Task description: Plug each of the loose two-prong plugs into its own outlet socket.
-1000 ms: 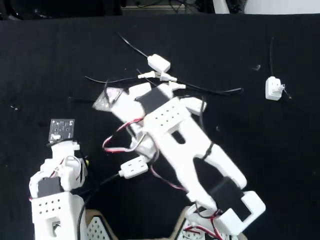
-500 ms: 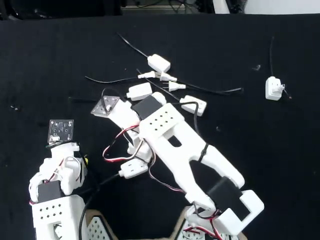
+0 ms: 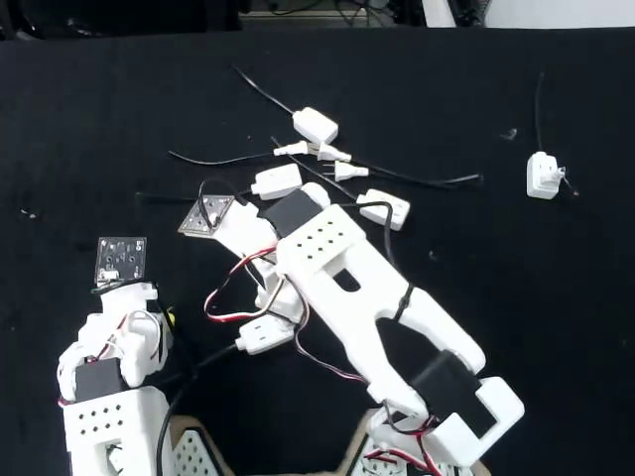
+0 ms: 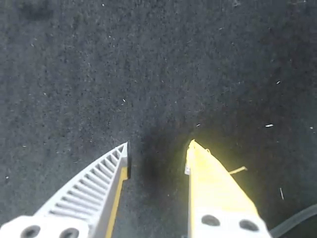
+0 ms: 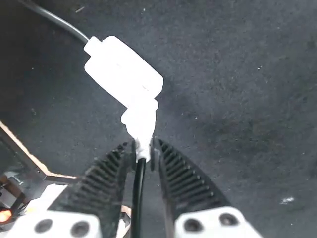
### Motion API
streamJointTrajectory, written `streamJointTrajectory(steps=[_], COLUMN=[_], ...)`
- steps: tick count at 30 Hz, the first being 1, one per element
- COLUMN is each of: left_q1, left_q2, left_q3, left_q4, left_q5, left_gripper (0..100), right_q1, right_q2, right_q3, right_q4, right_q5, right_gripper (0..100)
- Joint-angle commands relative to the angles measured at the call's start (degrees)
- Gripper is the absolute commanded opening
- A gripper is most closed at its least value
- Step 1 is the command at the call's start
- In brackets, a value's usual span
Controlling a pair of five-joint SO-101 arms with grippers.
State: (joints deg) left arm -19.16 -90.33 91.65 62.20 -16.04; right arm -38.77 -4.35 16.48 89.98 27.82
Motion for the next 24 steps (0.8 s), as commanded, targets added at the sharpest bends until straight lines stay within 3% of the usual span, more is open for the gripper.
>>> streamJointTrajectory(steps=[1, 19, 24], left_q1=[-0.31, -0.4, -0.4], left_q2=[-0.44, -0.53, -0.53], left_q3=[-0.57, -0.57, -0.57], left_q4=[0.26, 0.35, 0.35], left_q5=[-0.53, -0.53, -0.53], left_gripper=[20, 20, 20], right_q1=[-0.7, -0.26, 5.54], right_q2=[-0.22, -0.4, -0.4], right_q3=[-0.13, -0.48, -1.71], right_q4=[0.7, 2.99, 2.99], right_q5=[0.79, 3.34, 5.89], right_gripper=[1.1, 1.1, 1.1])
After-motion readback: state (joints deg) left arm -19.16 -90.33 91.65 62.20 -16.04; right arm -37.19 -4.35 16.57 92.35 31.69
